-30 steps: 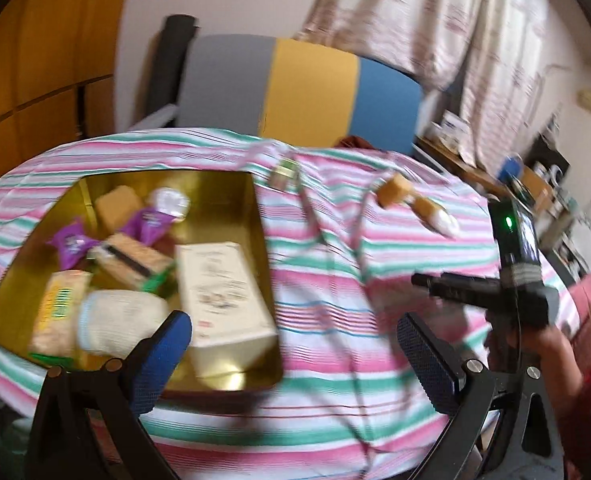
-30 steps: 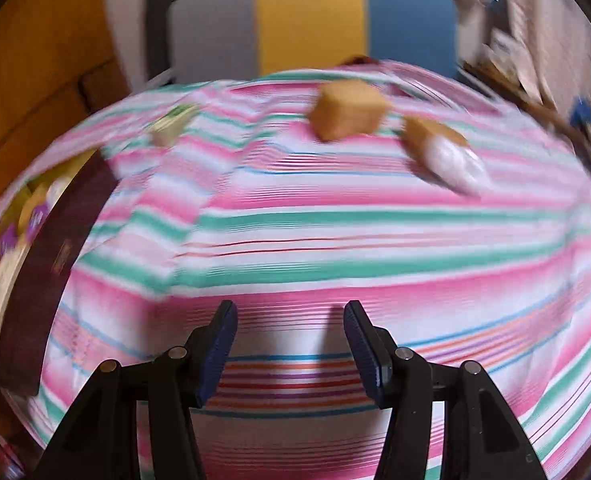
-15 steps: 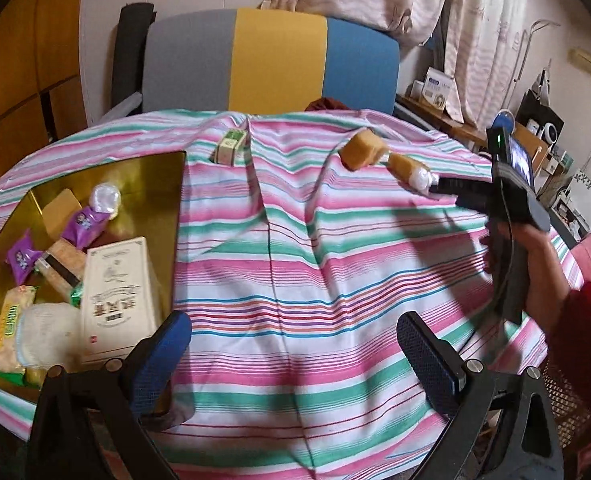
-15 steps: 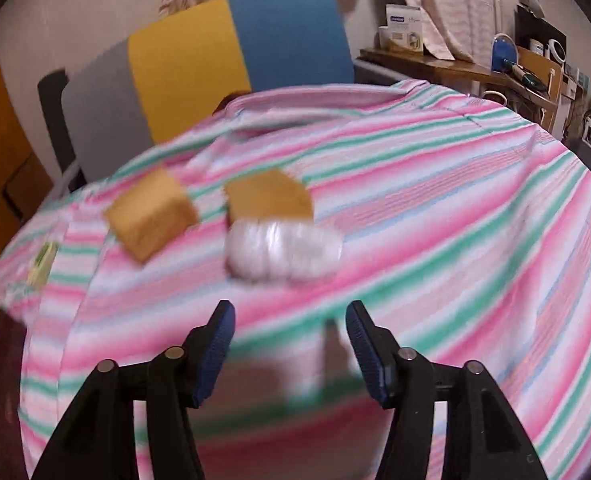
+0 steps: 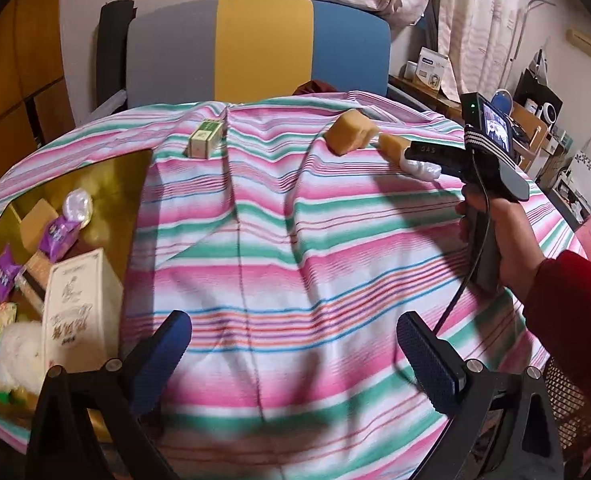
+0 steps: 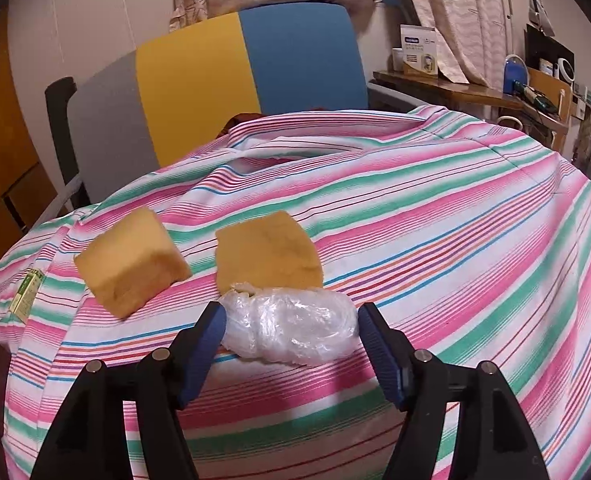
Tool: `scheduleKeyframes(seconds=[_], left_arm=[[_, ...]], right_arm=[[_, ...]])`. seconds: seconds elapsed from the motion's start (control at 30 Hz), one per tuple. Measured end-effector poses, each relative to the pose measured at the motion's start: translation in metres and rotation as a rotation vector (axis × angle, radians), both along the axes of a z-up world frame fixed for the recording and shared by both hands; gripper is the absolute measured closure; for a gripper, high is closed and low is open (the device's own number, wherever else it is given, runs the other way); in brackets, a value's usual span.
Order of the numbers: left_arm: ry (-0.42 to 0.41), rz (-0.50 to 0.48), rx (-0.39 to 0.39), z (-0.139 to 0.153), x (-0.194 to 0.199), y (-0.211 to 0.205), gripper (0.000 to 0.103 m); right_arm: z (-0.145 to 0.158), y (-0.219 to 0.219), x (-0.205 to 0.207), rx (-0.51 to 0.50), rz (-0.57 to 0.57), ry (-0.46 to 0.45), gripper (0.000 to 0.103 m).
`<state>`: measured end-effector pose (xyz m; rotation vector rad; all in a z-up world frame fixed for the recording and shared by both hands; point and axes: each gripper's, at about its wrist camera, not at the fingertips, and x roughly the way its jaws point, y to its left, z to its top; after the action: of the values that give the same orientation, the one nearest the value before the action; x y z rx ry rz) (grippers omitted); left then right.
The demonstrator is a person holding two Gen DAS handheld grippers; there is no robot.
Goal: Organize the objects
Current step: 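Move the right tool back to the table and grasp the plastic-wrapped white bundle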
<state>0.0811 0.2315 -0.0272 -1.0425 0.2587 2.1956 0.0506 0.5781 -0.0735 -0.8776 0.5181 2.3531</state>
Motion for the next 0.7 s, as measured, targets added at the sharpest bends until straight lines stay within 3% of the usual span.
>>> scheduleKeyframes(seconds=[0.27,0.3,0.37,0.47,0.7], left_arm=[[0.019,-0.013,0.018,0.008,-0.006,0.025,0.000],[0.022,-0.013,0.014,0.008,-0.007,0.027,0.000],[0.019,-0.009,0.009,0.007,-0.008,0.030,0.000],[0.004,0.001,-0.003,0.003,-0.012,0.036,0.000],[0.031,-0.006,0.003,0.009,-0.030,0.069,0.000]], right_arm=[[-0.011,0.006,-0.005,-0.054,0.021,-0.013,0.029],[-0.012,0.005,-0.005,-0.052,0.022,-0.019,0.031],[-0.012,0.003,-0.007,-0.043,0.022,-0.031,0.047],[-0.012,0.002,-0.006,-0.035,0.023,-0.027,0.061],[-0.003,-0.009,0.015,-0.027,0.023,0.003,0.065]])
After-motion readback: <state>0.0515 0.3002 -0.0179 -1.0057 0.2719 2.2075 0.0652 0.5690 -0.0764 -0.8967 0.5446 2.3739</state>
